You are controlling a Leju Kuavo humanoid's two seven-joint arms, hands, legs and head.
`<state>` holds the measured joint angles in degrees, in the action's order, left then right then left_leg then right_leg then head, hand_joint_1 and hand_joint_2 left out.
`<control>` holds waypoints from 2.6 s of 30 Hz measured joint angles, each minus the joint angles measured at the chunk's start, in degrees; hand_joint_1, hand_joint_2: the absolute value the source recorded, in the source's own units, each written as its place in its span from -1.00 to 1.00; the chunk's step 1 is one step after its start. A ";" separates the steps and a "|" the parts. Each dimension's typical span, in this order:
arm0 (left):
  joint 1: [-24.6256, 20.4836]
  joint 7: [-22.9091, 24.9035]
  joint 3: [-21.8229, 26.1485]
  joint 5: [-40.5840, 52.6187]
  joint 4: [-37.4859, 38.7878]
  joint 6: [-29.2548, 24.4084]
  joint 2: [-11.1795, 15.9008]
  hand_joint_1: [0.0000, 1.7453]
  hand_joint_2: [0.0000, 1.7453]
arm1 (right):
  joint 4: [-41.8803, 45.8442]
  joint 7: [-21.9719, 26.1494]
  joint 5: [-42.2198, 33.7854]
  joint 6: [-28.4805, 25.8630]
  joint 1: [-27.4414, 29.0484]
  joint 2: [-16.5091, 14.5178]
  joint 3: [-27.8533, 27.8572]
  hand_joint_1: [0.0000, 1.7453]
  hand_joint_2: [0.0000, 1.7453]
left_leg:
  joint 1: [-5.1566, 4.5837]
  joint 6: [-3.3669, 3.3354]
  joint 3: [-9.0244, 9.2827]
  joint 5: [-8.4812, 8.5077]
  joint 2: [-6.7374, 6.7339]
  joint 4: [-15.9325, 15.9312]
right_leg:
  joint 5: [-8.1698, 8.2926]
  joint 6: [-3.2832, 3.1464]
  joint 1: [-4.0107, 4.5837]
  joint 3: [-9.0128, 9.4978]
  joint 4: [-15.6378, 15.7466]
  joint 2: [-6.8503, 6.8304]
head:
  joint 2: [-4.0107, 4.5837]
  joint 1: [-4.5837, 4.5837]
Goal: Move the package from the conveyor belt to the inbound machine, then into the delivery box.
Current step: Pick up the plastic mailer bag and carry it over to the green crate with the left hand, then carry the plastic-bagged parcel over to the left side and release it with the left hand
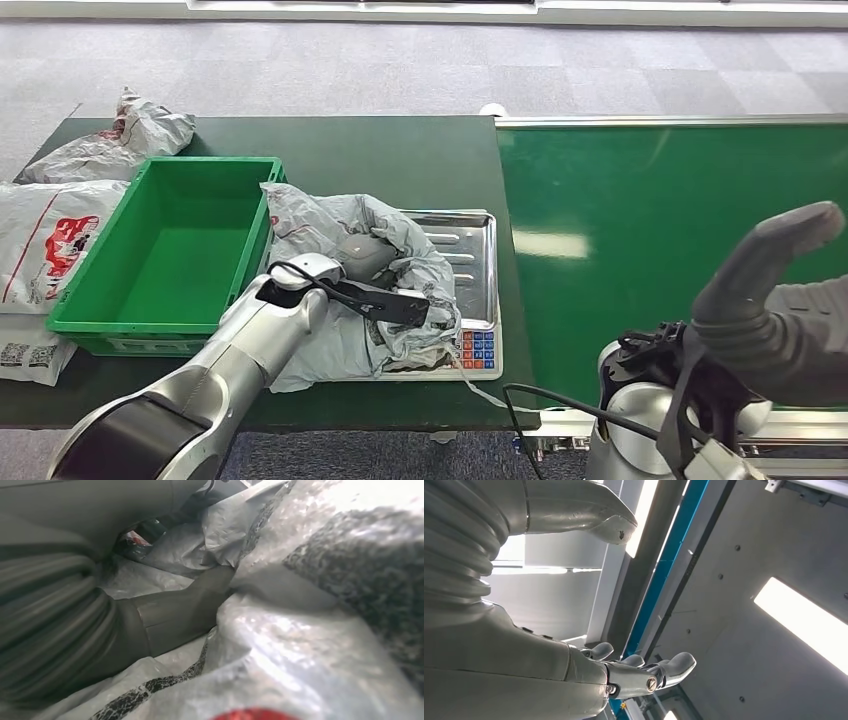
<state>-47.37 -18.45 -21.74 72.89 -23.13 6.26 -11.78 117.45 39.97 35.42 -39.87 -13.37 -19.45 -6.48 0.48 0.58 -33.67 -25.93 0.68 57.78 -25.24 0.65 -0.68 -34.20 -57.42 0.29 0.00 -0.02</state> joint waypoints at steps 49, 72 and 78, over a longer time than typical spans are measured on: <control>9.41 44.52 31.81 13.73 -14.26 -37.48 17.70 -1.00 -0.50 | 2.52 -0.01 2.14 -0.02 0.68 0.02 1.75 -1.00 1.00 | 0.08 0.15 -0.21 0.07 -0.29 -0.03 | 0.00 -0.17 0.14 -0.38 -0.12 0.25 | 0.00 0.02; 14.60 -19.02 57.09 -35.58 -51.56 -42.07 -1.02 -1.00 -1.00 | 1.40 -0.01 1.46 -0.02 0.54 0.02 1.75 -1.00 1.00 | 0.06 0.12 -0.28 0.05 -0.22 0.00 | 0.01 -0.17 0.09 -0.42 -0.09 0.18 | 0.00 0.01; 15.96 -19.00 49.30 -49.17 -53.03 -34.24 -1.05 -1.00 0.50 | 1.40 0.00 1.68 -0.02 0.54 0.02 1.75 -1.00 1.00 | 0.07 0.16 -0.27 0.08 -0.26 0.00 | 0.06 -0.21 0.12 -0.42 -0.11 0.22 | 0.00 0.01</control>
<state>-31.41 -37.46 27.56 23.72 -76.16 -27.98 -12.82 118.86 39.97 37.11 -39.89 -12.83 -19.43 -4.72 0.55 0.75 -33.95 -25.86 0.42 57.78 -25.19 0.44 -0.55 -34.62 -57.53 0.51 0.00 -0.02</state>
